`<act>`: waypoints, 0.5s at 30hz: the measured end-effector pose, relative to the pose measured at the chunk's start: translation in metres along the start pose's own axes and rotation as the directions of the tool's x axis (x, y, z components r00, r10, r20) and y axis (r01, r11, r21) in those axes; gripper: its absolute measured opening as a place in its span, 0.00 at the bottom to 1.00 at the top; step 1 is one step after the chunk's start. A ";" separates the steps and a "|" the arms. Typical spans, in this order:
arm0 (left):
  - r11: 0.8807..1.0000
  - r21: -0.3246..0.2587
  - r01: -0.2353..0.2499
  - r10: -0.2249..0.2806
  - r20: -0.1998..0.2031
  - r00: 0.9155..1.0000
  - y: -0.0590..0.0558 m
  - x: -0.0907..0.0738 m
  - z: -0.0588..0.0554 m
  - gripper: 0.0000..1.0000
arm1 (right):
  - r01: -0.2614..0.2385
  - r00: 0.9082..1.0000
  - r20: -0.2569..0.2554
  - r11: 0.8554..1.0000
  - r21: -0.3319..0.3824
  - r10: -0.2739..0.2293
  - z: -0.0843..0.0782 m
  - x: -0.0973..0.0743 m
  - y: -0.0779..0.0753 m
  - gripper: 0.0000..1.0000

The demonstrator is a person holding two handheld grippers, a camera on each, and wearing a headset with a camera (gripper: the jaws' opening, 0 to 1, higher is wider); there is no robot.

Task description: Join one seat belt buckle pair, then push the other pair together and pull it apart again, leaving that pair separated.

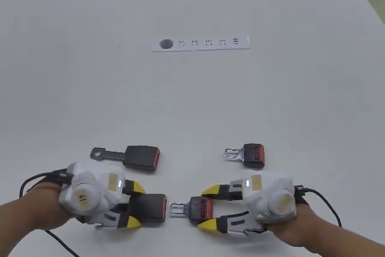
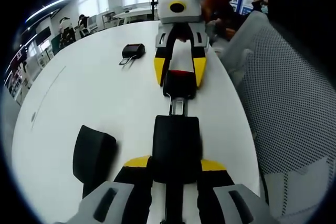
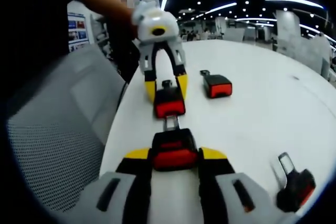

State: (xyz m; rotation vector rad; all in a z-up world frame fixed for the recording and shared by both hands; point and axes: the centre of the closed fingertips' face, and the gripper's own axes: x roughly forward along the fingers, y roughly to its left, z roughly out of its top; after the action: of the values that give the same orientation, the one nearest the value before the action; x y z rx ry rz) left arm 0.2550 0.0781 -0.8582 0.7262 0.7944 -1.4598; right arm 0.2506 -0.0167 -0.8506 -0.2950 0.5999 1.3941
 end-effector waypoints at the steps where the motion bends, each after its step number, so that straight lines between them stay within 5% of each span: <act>1: 1.000 0.000 0.000 0.000 0.000 1.000 0.000 0.000 0.000 0.34 | 0.005 1.000 -0.007 1.000 -0.003 -0.005 0.002 0.003 0.000 0.34; 15: 0.998 0.060 0.006 -0.005 -0.020 1.000 0.000 0.000 0.001 0.34 | -0.002 0.999 -0.048 1.000 -0.021 0.001 0.010 0.019 0.003 0.34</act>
State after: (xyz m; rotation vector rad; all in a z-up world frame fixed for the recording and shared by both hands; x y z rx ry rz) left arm 0.2554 0.0772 -0.8576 0.7855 0.7702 -1.4888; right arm 0.2508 0.0046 -0.8526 -0.3453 0.6250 1.3988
